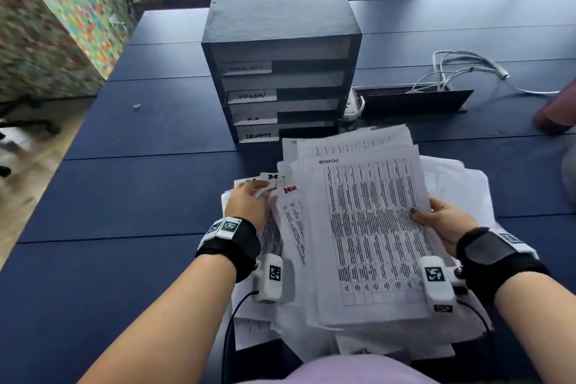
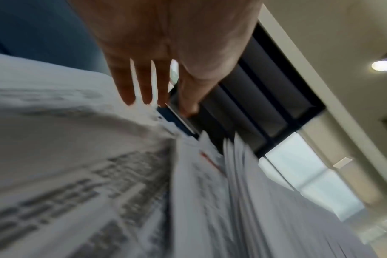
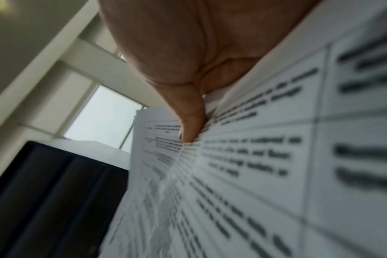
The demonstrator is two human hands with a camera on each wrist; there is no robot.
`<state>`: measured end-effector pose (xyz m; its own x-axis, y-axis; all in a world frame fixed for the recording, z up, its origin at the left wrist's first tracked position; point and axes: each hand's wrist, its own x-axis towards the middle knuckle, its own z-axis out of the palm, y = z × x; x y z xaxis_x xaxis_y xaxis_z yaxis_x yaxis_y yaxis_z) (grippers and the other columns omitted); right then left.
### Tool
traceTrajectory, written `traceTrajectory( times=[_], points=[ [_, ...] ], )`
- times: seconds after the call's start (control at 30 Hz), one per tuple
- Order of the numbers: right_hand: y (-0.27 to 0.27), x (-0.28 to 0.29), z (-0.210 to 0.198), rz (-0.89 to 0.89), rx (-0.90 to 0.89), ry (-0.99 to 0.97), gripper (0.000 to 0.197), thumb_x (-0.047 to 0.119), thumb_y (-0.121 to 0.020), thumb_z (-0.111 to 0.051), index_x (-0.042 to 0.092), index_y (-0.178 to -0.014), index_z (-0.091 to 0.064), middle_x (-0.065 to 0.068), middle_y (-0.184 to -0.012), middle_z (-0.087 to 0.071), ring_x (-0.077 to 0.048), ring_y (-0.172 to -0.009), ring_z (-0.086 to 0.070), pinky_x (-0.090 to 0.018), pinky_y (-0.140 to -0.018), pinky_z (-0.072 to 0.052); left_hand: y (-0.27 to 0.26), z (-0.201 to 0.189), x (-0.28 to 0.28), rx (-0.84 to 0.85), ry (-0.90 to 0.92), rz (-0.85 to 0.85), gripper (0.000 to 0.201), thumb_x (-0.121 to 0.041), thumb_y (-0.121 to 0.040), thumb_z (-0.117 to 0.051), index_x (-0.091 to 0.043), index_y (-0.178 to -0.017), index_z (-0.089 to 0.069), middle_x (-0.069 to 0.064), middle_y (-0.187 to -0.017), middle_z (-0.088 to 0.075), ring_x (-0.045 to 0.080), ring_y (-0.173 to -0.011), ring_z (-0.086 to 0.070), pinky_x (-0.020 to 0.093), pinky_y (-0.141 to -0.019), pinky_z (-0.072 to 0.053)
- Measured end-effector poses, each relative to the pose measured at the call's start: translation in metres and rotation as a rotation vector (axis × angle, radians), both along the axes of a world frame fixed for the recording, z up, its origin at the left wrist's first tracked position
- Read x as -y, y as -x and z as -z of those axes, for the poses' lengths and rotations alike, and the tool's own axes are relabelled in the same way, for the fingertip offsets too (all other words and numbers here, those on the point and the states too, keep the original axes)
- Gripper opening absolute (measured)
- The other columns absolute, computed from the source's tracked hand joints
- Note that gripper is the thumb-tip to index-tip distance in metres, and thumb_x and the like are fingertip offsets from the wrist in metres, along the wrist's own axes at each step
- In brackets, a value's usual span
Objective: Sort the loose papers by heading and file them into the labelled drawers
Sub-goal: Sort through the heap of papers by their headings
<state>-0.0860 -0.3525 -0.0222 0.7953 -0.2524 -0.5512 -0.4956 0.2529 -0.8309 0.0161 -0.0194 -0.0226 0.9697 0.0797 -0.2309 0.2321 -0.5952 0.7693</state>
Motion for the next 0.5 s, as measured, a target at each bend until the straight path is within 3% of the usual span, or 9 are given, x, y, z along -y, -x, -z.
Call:
traceTrajectory(
  times=[0.07, 0.13, 0.23, 0.3, 0.37, 0.43, 0.5],
  points=[
    [0.002, 0.007, 0.019, 0.041, -0.060, 0.136, 0.040, -0.015, -0.080, -0.054, -0.002, -0.118, -0.054, 0.005, -0.060, -0.069, -0.006, -0.052, -0.064, -0.023, -0.054, -0.054, -0.004, 0.010, -0.017, -0.069, -0.126, -0.175, 0.025, -0.019, -0.084, -0.057, -0.019, -0.106, -0.068, 0.008, -0.114, -0.061, 0.029, -0.105, -0.057, 0.032, -0.091, -0.046],
    [0.005, 0.014, 0.029, 0.049, -0.086, 0.203, 0.041, -0.015, -0.081, -0.054, -0.008, -0.121, -0.053, 0.007, -0.060, -0.069, -0.005, -0.052, -0.063, -0.017, -0.054, -0.052, -0.004, 0.014, -0.035, -0.156, -0.138, -0.302, 0.027, -0.019, -0.085, -0.055, -0.018, -0.110, -0.065, 0.011, -0.119, -0.059, 0.033, -0.108, -0.055, 0.033, -0.089, -0.044],
    [0.007, 0.012, 0.026, 0.052, -0.097, 0.279, 0.036, -0.017, -0.081, -0.053, -0.014, -0.118, -0.052, 0.000, -0.065, -0.063, -0.002, -0.050, -0.060, -0.009, -0.050, -0.047, 0.000, 0.021, -0.044, -0.207, -0.066, -0.256, 0.029, -0.020, -0.087, -0.058, -0.015, -0.116, -0.060, 0.003, -0.115, -0.061, 0.024, -0.096, -0.059, 0.026, -0.080, -0.042],
    [0.007, 0.007, 0.024, 0.039, -0.088, 0.334, 0.034, -0.018, -0.081, -0.052, -0.015, -0.115, -0.051, -0.004, -0.067, -0.059, 0.004, -0.042, -0.056, -0.006, -0.046, -0.044, 0.004, 0.023, -0.040, -0.232, 0.030, -0.199, 0.031, -0.022, -0.086, -0.060, -0.015, -0.117, -0.060, 0.002, -0.108, -0.065, 0.023, -0.087, -0.062, 0.027, -0.081, -0.048],
    [0.006, 0.007, 0.024, 0.035, -0.070, 0.361, 0.033, -0.017, -0.082, -0.052, -0.016, -0.115, -0.051, -0.010, -0.083, -0.059, -0.006, -0.052, -0.059, -0.004, -0.047, -0.043, 0.007, 0.024, -0.033, -0.258, 0.117, -0.202, 0.032, -0.025, -0.083, -0.062, -0.017, -0.114, -0.064, 0.005, -0.107, -0.068, 0.026, -0.090, -0.065, 0.034, -0.087, -0.052],
    [0.006, 0.008, 0.026, 0.024, -0.071, 0.381, 0.031, -0.015, -0.083, -0.053, -0.012, -0.113, -0.052, -0.016, -0.099, -0.056, -0.018, -0.067, -0.054, -0.003, -0.048, -0.042, 0.009, 0.022, -0.029, -0.235, 0.007, -0.244, 0.032, -0.028, -0.080, -0.060, -0.023, -0.112, -0.065, 0.008, -0.115, -0.061, 0.029, -0.107, -0.058, 0.035, -0.095, -0.048],
    [0.007, 0.010, 0.029, 0.011, -0.073, 0.387, 0.027, -0.012, -0.083, -0.055, -0.002, -0.108, -0.055, -0.017, -0.101, -0.058, -0.017, -0.069, -0.055, -0.003, -0.049, -0.043, 0.009, 0.020, -0.031, -0.194, -0.124, -0.348, 0.034, -0.025, -0.083, -0.057, -0.023, -0.116, -0.060, 0.010, -0.125, -0.049, 0.032, -0.120, -0.044, 0.035, -0.102, -0.038]
  ],
)
